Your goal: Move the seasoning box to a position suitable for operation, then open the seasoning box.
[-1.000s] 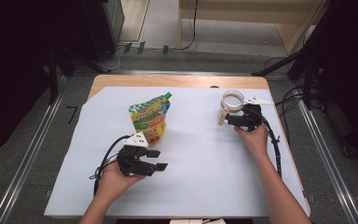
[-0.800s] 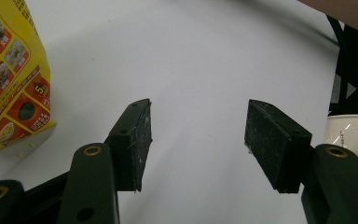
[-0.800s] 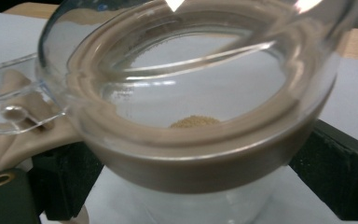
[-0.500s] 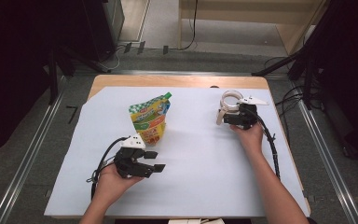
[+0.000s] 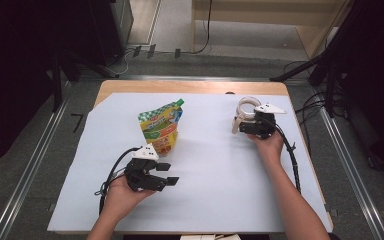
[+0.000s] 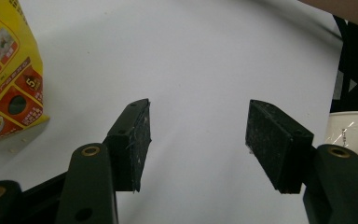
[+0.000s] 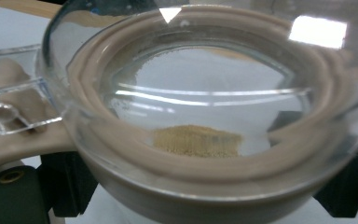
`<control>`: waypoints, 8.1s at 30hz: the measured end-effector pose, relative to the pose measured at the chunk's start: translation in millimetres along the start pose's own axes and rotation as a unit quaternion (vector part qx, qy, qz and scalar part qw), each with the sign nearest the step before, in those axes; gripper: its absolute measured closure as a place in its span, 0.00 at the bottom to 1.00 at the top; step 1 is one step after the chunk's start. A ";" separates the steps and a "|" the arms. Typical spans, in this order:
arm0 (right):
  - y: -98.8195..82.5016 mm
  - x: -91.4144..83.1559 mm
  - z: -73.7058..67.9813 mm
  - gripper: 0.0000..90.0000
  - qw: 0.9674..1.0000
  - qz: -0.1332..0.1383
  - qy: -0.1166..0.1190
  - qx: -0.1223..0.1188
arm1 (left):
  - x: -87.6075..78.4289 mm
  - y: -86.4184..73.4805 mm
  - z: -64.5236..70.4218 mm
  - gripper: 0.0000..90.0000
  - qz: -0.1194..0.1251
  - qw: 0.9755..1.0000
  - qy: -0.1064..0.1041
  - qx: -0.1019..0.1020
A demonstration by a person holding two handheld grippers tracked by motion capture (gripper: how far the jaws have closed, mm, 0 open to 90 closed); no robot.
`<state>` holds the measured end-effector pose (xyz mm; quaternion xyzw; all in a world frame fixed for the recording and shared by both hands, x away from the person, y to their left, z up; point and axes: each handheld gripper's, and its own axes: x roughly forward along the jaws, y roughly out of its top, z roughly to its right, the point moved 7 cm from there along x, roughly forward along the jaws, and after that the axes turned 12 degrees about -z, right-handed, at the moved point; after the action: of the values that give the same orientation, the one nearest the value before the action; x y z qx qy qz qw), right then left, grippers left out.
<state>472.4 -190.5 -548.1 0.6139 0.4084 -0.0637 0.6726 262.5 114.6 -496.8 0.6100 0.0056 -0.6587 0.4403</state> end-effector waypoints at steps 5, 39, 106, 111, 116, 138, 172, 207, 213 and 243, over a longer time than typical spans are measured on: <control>0.2 -1.5 -1.3 0.13 1.000 0.000 0.006 0.001 | 0.6 -0.3 -1.1 0.45 -0.002 1.000 0.002 -0.002; -3.8 -53.1 -71.3 0.13 0.996 0.010 0.065 -0.067 | 5.4 8.2 -6.2 0.44 -0.002 1.000 -0.011 0.005; -70.3 -75.4 -179.4 0.12 0.968 -0.075 0.186 -0.153 | 15.4 15.1 -7.9 0.49 -0.007 1.000 -0.023 0.015; -79.3 -95.0 -169.6 0.18 0.965 -0.089 0.208 -0.133 | 16.1 15.6 -4.1 0.63 -0.007 0.999 -0.028 0.027; -87.3 -112.6 -158.6 0.26 0.966 -0.096 0.212 -0.115 | 15.9 21.5 3.4 0.88 -0.004 0.999 -0.028 0.033; -70.0 -136.8 -143.3 0.83 0.979 -0.053 0.180 -0.083 | 48.2 40.6 27.2 1.00 -0.029 0.997 -0.051 0.048; -94.4 -161.7 -192.3 1.00 0.964 -0.086 0.227 -0.106 | 35.8 37.1 22.3 0.79 -0.020 0.997 -0.056 0.054; -105.0 -136.2 -195.3 1.00 0.971 -0.101 0.187 -0.110 | 31.2 34.4 6.4 0.50 0.007 0.998 -0.045 0.042; -102.2 -137.7 -175.9 1.00 0.972 -0.100 0.183 -0.103 | 31.7 34.2 7.5 0.51 0.004 0.998 -0.047 0.043; -81.3 -114.7 -101.9 1.00 0.979 -0.112 0.160 -0.051 | 42.8 36.9 10.4 0.51 0.003 0.997 -0.046 0.061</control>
<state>301.2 -168.1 -530.1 0.5314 0.5797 -0.0186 0.6174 281.5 61.7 -509.2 0.6048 -0.0568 -0.6840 0.4040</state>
